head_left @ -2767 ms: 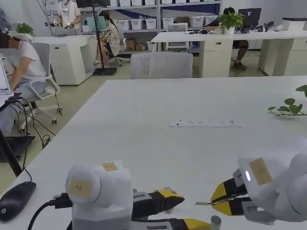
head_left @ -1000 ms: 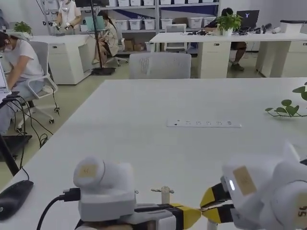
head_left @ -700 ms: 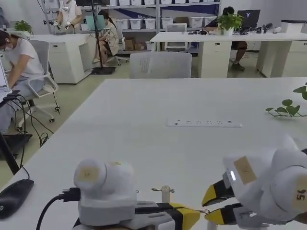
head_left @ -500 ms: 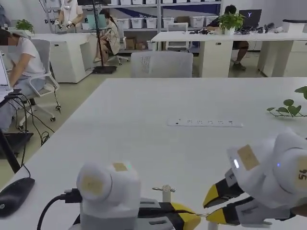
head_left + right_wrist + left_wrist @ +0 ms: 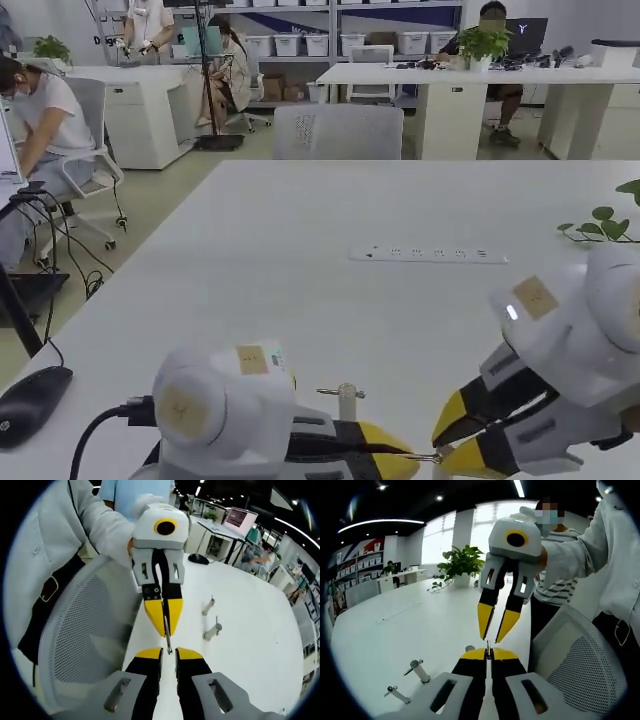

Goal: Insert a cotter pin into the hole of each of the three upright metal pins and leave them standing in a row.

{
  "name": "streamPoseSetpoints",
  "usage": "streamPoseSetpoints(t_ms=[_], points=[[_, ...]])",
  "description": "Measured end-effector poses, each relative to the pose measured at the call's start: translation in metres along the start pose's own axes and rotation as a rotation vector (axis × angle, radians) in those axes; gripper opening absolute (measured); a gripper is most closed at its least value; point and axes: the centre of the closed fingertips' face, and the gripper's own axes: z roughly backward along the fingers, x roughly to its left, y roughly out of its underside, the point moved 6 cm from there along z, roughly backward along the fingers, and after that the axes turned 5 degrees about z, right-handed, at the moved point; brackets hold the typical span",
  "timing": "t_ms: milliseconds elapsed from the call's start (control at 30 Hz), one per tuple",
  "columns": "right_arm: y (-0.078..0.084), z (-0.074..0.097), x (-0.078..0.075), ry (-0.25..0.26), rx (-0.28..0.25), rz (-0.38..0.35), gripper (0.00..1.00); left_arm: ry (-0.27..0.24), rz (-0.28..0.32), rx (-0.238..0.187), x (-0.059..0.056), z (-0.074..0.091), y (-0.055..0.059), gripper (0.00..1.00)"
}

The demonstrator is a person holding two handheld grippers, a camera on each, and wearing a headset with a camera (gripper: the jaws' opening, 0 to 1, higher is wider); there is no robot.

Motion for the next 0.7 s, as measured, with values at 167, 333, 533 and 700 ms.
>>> streamPoseSetpoints(t_ms=[167, 333, 533, 700], points=[[0.003, 0.000, 0.004, -0.044, -0.057, -0.027, 0.12, 0.026, -0.020, -0.009, -0.002, 0.002, -0.001, 0.00], [0.002, 0.001, 0.008, -0.069, -0.123, -0.028, 0.12, 0.052, -0.024, -0.021, -0.004, 0.002, -0.002, 0.00], [-0.001, 0.001, 0.012, -0.082, -0.152, -0.010, 0.11, 0.076, -0.034, -0.026, -0.007, 0.002, -0.003, 0.00], [-0.001, 0.001, 0.014, -0.093, -0.169, -0.008, 0.08, 0.098, -0.046, -0.033, -0.010, 0.002, -0.003, 0.00]])
